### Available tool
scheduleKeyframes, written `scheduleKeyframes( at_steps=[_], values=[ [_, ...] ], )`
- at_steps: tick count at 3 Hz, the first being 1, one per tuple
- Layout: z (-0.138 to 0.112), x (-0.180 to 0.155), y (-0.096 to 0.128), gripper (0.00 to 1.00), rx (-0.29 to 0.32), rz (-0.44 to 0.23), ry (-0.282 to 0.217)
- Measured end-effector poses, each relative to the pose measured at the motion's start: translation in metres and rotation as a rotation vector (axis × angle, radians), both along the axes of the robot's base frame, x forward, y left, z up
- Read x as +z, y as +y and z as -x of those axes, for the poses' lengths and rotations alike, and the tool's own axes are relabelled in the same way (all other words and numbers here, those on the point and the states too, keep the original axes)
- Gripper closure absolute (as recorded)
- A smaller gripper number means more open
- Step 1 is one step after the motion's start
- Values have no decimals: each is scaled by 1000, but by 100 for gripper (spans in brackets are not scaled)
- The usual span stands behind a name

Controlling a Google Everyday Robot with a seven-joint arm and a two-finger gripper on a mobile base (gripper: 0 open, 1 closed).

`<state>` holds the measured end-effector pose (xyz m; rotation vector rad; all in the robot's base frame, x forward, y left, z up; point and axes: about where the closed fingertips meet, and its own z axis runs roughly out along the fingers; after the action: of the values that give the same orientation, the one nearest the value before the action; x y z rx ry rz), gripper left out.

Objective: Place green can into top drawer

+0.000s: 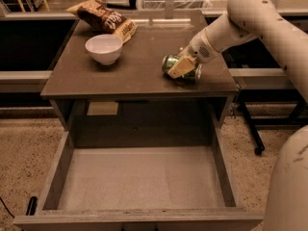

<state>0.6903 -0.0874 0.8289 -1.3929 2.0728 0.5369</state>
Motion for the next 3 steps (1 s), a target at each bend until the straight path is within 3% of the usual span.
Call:
scheduleKeyframes(
  at_steps=[1, 3],
  values=[
    [0, 0, 0, 95, 0, 0, 0],
    [3, 7, 7, 100, 37, -42, -14]
  ],
)
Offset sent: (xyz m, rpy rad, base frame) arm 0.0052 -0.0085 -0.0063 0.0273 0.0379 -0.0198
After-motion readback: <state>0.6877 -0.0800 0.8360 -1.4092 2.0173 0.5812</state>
